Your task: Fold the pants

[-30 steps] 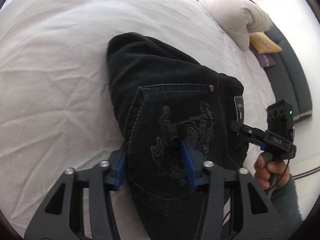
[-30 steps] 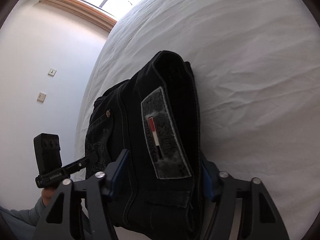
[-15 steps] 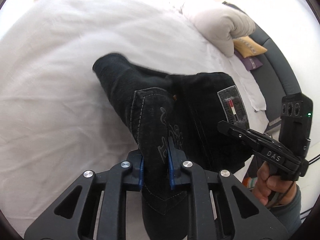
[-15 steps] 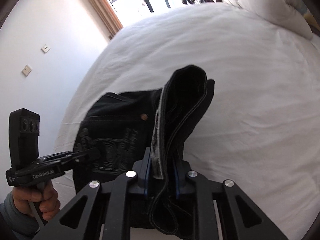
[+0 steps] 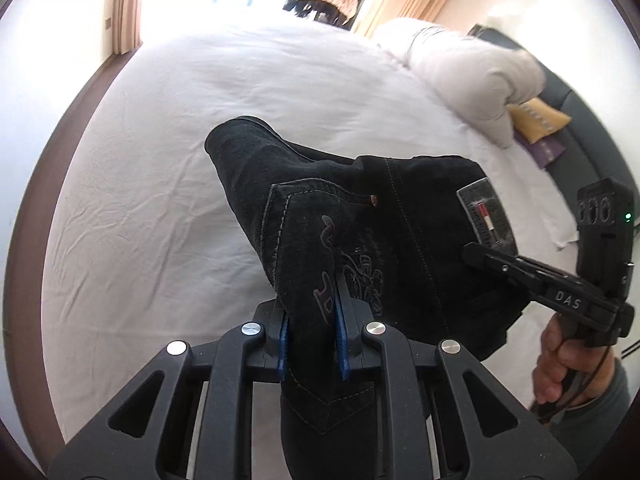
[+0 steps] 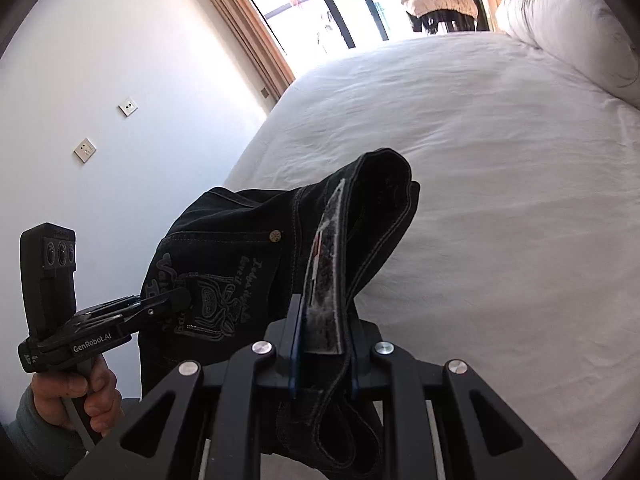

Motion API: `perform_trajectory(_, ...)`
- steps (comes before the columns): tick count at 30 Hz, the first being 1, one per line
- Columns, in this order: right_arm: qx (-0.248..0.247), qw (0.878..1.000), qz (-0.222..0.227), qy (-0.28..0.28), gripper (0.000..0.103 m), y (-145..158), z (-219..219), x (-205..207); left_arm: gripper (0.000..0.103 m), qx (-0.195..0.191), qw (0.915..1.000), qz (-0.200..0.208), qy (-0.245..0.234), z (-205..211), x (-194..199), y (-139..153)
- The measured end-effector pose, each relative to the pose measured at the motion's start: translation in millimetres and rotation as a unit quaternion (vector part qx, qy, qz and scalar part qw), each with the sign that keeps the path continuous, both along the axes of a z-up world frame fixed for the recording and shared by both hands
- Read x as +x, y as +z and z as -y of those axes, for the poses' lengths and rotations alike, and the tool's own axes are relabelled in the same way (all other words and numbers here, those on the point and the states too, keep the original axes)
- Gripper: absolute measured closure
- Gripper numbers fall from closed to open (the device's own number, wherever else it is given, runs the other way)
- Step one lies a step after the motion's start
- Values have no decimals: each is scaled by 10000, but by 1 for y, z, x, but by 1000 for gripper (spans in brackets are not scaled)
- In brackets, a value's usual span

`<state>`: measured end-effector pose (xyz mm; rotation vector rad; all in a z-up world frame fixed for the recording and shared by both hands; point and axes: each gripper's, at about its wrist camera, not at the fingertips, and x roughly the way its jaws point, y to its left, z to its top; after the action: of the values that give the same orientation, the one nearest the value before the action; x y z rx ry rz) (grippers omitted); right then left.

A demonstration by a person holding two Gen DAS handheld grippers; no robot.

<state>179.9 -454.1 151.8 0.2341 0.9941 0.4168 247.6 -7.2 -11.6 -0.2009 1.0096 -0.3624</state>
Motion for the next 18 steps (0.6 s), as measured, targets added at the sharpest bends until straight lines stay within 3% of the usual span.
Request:
perform_trajectory(5,-51,9992,-376,-93,83,-49,0,25,84,242,9995,-180,28,0,21,-50)
perform_trajectory(7,47,9976,-633,-295,81,-75,14,31,72,81,9996,-239,123,-8,22,-68)
perform_trajectory(9,503,9932,-930,-479,66,-99,35,32,48,-22,9994,-257,226,-15,22,-81)
perform_trajectory(11,1087,9859,-1080,-675,60,-118,56,29,46,-261,9991,-218,261,-25,23,-91)
perform_trajectory(13,1256,9848,-1000,-667,58,-118,61,23,45,-284,9989,-230,287,-29,23,-90)
perform_trajectory(15,1042,9876,-970,-665,53,-110,58,17,45,-181,9989,-172,397,-32,18,-77)
perform_trajectory(17,963,9884,-923,-720,49,-98,63,7,44,-131,9985,204,496,-35,2,-54)
perform_trajectory(18,988,9889,-788,-787,48,-87,69,-2,32,-55,9977,415,537,-33,-5,-41)
